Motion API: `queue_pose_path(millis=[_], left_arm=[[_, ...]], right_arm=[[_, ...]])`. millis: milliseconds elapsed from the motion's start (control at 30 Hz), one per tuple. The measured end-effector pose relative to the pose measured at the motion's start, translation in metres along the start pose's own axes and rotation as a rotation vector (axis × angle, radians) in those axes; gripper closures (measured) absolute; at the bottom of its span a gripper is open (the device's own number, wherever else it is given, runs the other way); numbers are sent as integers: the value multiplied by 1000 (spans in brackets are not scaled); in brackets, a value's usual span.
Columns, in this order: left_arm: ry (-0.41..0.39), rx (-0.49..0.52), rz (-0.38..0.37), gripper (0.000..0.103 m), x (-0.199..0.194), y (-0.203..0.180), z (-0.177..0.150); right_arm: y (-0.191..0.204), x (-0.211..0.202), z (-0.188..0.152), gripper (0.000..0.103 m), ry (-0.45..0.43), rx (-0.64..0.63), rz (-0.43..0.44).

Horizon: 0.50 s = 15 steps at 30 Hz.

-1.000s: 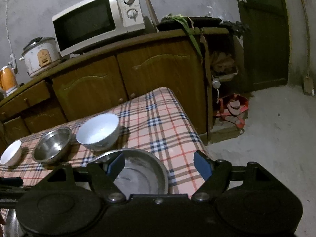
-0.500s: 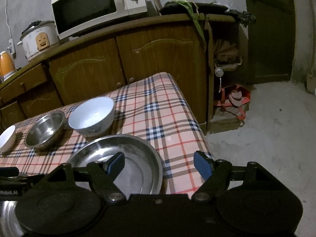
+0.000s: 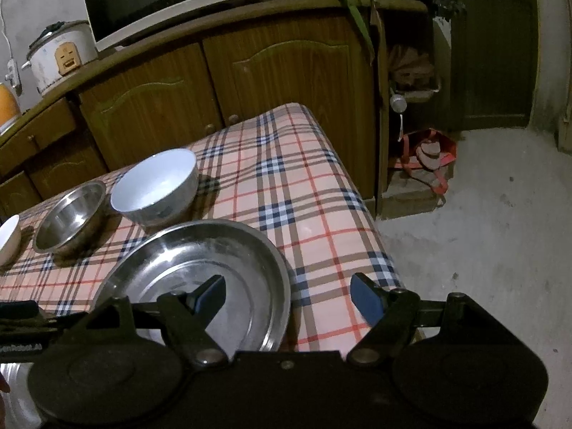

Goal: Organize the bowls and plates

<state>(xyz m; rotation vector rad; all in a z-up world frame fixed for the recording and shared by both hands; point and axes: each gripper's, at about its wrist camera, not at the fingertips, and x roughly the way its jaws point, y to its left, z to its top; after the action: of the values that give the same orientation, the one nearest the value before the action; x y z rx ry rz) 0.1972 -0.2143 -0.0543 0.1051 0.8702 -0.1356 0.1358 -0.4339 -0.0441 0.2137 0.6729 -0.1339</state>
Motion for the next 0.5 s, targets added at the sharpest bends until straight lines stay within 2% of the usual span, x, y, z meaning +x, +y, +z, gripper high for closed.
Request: queue_pose_path(millis=[300,500], left_arm=[[32,-5,0,3,17,-3,0],[50,14,-8,10,26,-9,-1]], right_arm=[[0,8,-3,12,29,5,-10],[-3,16,-6,12,54,22,1]])
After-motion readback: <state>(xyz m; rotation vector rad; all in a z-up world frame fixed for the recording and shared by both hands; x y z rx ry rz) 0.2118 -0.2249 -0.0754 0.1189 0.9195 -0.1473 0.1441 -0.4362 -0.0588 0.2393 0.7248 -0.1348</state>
